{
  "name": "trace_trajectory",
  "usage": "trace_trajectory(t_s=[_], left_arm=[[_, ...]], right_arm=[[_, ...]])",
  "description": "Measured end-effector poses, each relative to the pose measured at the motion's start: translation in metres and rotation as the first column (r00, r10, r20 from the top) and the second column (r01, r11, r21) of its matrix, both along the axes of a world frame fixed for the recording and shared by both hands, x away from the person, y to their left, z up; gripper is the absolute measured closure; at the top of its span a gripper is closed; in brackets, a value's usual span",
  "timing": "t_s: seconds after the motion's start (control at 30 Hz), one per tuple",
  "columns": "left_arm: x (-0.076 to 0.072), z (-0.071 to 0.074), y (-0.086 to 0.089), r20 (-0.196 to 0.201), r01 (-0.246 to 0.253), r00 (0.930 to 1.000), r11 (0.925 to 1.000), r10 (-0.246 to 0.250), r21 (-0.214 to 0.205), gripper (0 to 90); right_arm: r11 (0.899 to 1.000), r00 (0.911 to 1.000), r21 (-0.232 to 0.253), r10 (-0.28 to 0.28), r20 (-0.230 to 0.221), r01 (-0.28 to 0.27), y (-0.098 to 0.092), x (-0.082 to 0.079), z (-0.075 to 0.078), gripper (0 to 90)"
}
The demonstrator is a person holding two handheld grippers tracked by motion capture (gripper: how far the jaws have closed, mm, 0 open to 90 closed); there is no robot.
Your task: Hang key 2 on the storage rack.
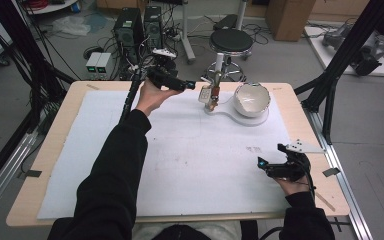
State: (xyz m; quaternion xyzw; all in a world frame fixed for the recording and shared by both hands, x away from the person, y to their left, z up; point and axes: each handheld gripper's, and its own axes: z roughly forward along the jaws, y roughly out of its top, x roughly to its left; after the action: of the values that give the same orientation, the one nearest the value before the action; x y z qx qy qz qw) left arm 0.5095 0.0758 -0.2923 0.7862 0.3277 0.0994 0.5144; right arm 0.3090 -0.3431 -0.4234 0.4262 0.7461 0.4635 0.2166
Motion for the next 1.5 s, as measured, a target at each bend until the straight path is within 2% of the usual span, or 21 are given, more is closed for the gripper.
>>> trace_trajectory(t_s=[0.17, 0.5, 0.67, 0.73, 0.97, 1.27, 1.43, 1.5], left_arm=[[-0.012, -0.007, 0.011, 0.006, -0.010, 0.9999, 0.9999, 0.010, 0.008, 1.6], [-0.035, -0.026, 0.030, 0.009, -0.032, 0.9994, 0.9981, 0.032, 0.053, 1.6], [-0.047, -0.037, 0.041, 0.008, -0.042, 0.9991, 0.9975, 0.042, 0.056, 1.7], [-0.053, -0.043, 0.047, 0.003, -0.052, 0.9987, 0.9979, 0.051, 0.039, 1.6], [-0.069, -0.061, 0.071, -0.018, -0.079, 0.9966, 0.9964, 0.080, 0.030, 1.6], [-0.093, -0.065, 0.090, 0.000, -0.103, 0.9947, 0.9945, 0.103, 0.022, 1.7], [-0.107, -0.069, 0.098, 0.008, -0.108, 0.9942, 0.9937, 0.107, 0.032, 1.7], [-0.112, -0.072, 0.103, -0.002, -0.108, 0.9941, 0.9930, 0.108, 0.047, 1.6]], right_arm=[[1.000, 1.0000, -0.005, 0.000, -0.002, 0.000, 0.000, -0.001, 0.000, 0.6], [1.000, 1.0000, -0.008, -0.004, 0.002, 0.004, -0.002, -0.001, 0.000, 0.6], [1.000, 1.0000, -0.006, -0.003, -0.008, 0.003, -0.001, 0.001, -0.001, 0.6], [1.000, 0.9999, -0.007, -0.006, -0.015, 0.006, -0.001, 0.001, -0.001, 0.6], [1.000, 0.9997, -0.013, 0.000, -0.025, 0.000, 0.001, 0.003, 0.000, 0.7], [1.000, 0.9994, -0.016, -0.004, -0.034, 0.004, 0.001, 0.003, 0.000, 0.7], [1.000, 0.9995, -0.022, -0.002, -0.031, 0.001, 0.002, 0.003, 0.000, 0.6], [1.000, 0.9994, -0.023, 0.000, -0.035, -0.001, 0.002, 0.004, 0.000, 0.7]])
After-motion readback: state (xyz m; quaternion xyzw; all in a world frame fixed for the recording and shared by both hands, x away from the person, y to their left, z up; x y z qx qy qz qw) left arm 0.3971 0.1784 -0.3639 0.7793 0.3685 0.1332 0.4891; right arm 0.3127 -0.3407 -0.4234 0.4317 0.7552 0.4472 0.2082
